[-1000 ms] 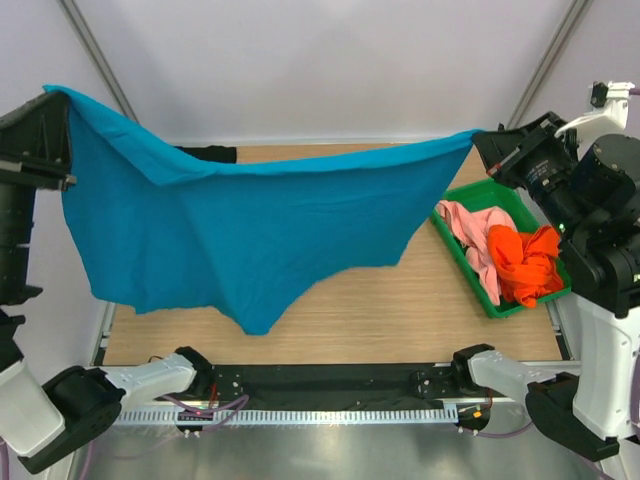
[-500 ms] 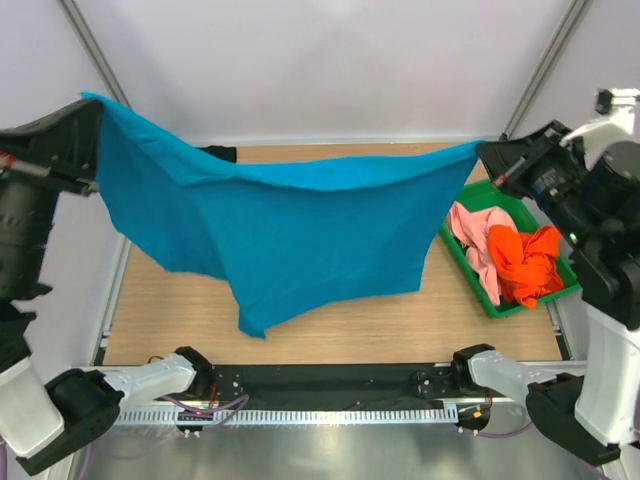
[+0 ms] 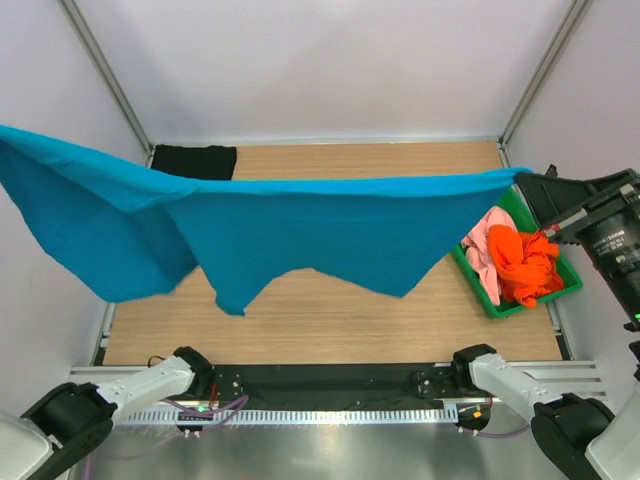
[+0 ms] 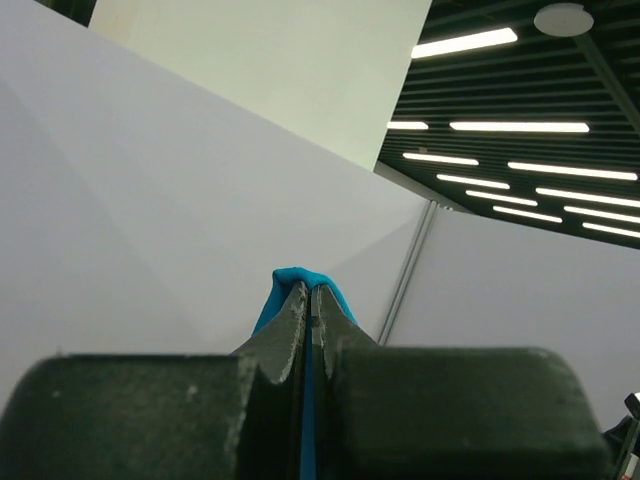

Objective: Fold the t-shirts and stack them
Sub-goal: Flatten the tshirt out

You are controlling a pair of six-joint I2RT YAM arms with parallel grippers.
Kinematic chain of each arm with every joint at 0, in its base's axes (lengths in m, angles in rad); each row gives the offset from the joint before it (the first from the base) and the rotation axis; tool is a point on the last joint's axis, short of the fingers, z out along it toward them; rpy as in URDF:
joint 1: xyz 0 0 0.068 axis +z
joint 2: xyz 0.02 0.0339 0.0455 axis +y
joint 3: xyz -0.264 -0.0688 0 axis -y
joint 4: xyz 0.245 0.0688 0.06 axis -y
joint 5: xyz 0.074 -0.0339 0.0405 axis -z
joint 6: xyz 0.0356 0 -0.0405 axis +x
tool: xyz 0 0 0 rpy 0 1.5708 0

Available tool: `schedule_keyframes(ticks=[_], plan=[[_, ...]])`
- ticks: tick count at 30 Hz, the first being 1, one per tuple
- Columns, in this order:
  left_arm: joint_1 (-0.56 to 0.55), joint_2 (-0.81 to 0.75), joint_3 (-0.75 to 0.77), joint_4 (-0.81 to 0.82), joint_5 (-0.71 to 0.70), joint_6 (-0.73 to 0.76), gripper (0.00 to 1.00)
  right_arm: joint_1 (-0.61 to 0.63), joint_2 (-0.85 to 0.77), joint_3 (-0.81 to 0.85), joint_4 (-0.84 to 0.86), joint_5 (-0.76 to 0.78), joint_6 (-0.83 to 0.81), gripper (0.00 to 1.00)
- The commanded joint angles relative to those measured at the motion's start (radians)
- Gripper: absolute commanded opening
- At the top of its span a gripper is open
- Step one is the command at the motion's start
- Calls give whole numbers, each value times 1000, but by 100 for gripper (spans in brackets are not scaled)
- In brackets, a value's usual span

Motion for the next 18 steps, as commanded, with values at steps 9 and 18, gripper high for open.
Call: schedule_keyframes(ticks=[9,18], plan=[[36,394,-207,117,-69,247,0,-4,246,-295,192,282,4,1],[301,826,-447,137,291,161,0,-80,597,-640,512,189,-102,1]])
